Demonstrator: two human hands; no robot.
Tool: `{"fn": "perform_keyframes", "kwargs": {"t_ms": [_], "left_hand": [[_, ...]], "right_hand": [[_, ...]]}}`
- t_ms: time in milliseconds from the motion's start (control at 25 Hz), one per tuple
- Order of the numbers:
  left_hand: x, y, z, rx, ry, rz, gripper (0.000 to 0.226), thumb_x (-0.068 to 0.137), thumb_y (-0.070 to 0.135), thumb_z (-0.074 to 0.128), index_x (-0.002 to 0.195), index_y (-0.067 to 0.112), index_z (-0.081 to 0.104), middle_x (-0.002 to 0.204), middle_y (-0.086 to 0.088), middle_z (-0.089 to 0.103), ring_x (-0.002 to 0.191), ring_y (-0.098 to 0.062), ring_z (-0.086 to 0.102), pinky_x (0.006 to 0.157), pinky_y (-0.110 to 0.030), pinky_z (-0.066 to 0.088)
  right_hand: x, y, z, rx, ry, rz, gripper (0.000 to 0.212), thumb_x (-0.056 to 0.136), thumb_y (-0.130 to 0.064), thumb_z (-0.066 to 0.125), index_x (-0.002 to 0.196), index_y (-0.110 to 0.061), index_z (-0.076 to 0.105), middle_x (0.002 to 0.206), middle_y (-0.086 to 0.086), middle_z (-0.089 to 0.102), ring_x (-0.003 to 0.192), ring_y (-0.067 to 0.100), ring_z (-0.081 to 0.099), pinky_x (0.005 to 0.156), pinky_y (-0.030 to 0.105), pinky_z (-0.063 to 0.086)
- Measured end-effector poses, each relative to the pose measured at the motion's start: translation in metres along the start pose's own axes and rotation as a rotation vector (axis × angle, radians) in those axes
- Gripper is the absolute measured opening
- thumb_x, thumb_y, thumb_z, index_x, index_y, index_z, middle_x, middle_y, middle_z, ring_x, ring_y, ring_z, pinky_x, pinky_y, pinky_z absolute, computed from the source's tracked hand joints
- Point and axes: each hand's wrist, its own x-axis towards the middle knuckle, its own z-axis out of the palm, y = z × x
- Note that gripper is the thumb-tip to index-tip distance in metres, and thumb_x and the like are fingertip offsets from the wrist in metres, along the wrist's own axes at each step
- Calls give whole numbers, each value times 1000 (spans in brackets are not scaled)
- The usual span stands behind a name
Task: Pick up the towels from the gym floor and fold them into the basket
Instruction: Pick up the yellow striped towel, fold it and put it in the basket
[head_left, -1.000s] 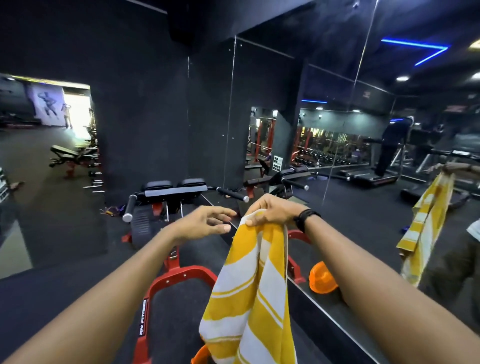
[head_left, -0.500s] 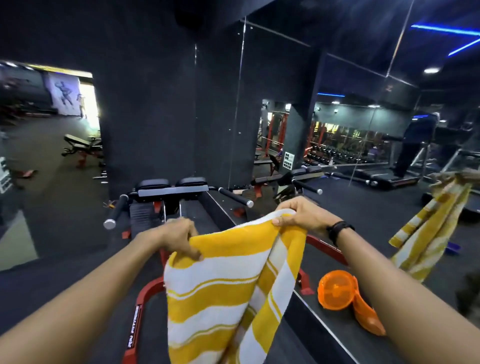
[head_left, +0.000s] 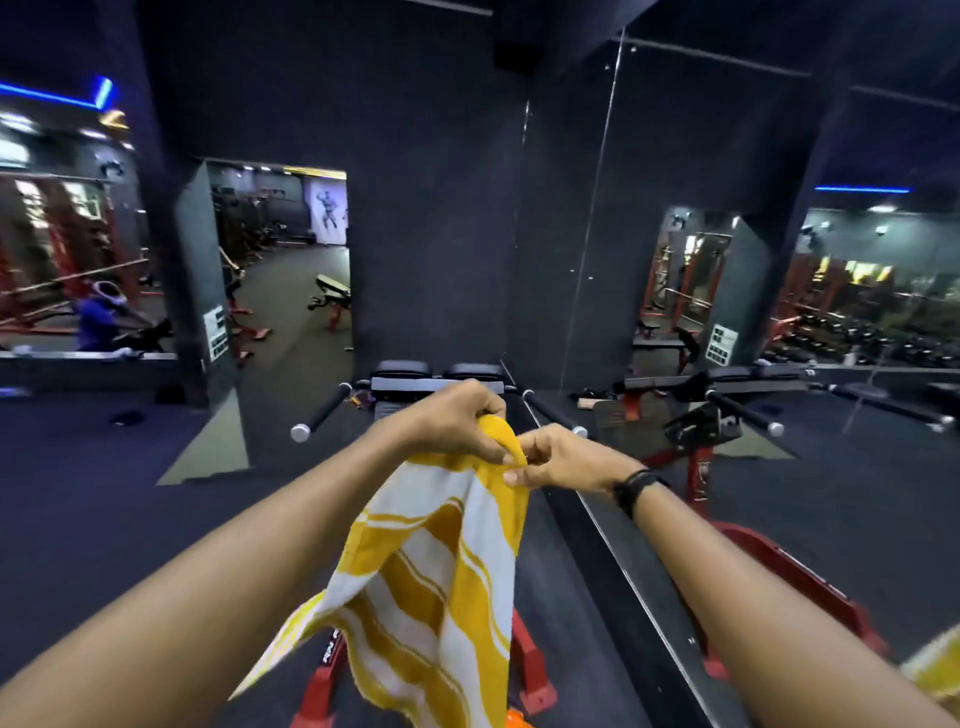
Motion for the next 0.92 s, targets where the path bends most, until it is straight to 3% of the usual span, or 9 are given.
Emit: {"fn": "perform_keyframes", "kwargs": {"t_ms": [120,160,280,400,480,640,720,800,920], "left_hand": [[-19,-24,-17,146,-103,-251,34,64,34,87,63,19,57,56,10,50,53,-5,45,54,-26,36],[-27,-34,-19,86,-78,-313,32,66,31,86,60,18,58,54,11,51,52,-4,45,55,-26,35],[-38,-35,-10,-487,237,-292,15,71,10,82,77,2,70,73,-3,69,70,-10,62,69,-31,50],[-17,-19,-2,-626,321,-223,25,68,0,82,89,0,70,89,-13,73,84,-20,68,81,-38,55],[-5,-19,2,-550,309,-172,36,61,7,88,87,3,64,84,-12,69,80,-19,64,75,-37,53],[-15,-54,9,-530,318,-248,35,63,27,89,81,4,69,77,-10,67,73,-17,58,68,-32,43],[-17,-52,13,-630,362,-253,18,70,21,82,78,8,72,75,-6,70,71,-13,61,67,-27,46],[-7,-40,14,-566,333,-206,9,75,13,79,78,7,73,76,-8,70,70,-11,60,62,-22,45],[2,-36,16,-488,326,-161,9,75,12,80,80,7,74,74,-10,69,67,-11,56,57,-21,41]], "right_hand": [[-4,11,-16,181,64,-96,11,87,-12,65,85,-6,56,85,7,61,78,11,56,75,27,46],[-5,16,-20,243,83,-107,10,86,-12,64,85,-9,55,84,6,62,76,10,57,75,25,48],[1,26,-24,264,68,-76,13,81,-12,70,86,-10,57,84,9,64,75,14,59,71,28,47],[17,15,-12,285,34,-77,29,77,-12,75,102,-5,63,97,12,68,88,19,64,81,34,52],[25,8,-13,315,44,-149,42,74,-25,78,106,-2,64,101,11,67,93,19,62,85,34,51],[23,12,-33,484,164,-208,61,58,-45,88,95,-3,62,89,5,69,80,12,65,70,23,55],[24,13,-36,518,135,-177,61,54,-43,90,92,-5,62,90,7,69,80,14,66,71,24,57],[32,3,-32,477,91,-148,55,57,-41,89,95,-7,67,93,10,70,82,15,67,72,25,57],[43,-17,-26,394,155,-173,38,60,-38,85,80,-10,68,73,4,69,64,7,63,60,17,53]]}}
